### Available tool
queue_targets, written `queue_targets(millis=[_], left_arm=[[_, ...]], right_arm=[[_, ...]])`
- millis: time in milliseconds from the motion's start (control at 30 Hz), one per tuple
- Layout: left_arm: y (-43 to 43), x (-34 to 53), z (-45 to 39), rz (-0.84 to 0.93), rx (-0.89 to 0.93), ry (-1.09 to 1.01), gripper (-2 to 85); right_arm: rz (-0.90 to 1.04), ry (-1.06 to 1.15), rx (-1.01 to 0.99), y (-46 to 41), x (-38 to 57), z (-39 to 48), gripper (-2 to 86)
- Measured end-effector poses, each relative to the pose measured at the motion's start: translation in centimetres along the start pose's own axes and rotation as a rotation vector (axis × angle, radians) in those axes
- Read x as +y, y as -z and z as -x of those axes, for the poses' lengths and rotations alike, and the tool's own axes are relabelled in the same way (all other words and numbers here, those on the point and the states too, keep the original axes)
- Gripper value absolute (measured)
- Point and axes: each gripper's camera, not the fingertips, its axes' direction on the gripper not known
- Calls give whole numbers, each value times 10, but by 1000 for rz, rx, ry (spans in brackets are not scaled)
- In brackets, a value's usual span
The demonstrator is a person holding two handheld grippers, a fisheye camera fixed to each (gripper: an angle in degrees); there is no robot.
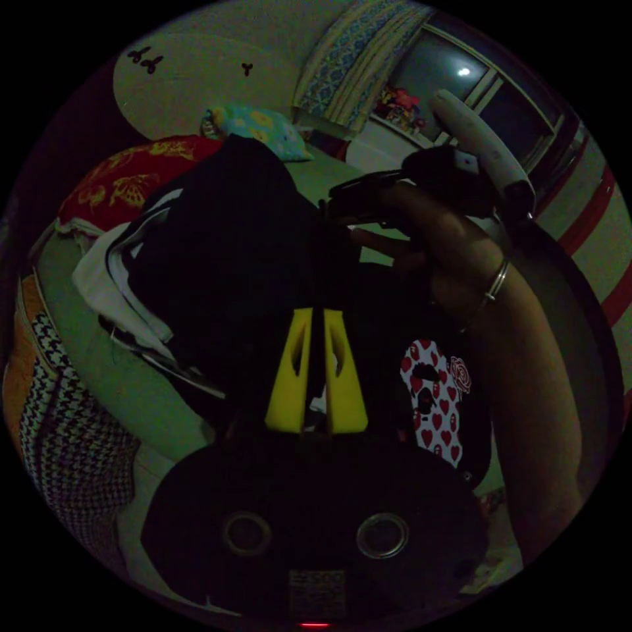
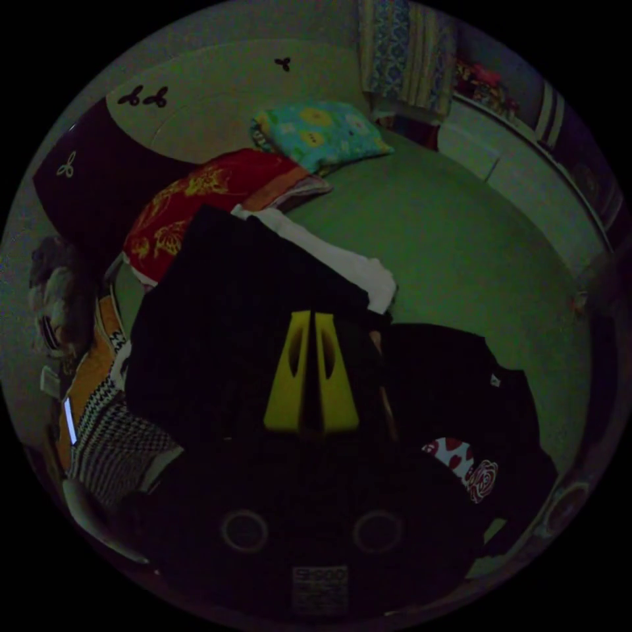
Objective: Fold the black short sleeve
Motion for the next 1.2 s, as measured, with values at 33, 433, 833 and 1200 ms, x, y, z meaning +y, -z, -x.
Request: queue_targets(millis=[33, 433, 833, 1200], left_arm=[[-3, -3, -5, -8, -2, -6, 44], [-64, -26, -88, -34, 106, -137, 4], [-189, -31, -212, 84, 60, -225, 1], [-308, -12, -342, 175, 38, -254, 1]], right_arm=[[-10, -4, -4, 6, -3, -10, -16], [-52, -82, 70, 66, 0, -153, -17], [101, -237, 187, 67, 45, -328, 5], [213, -97, -42, 110, 117, -411, -10]])
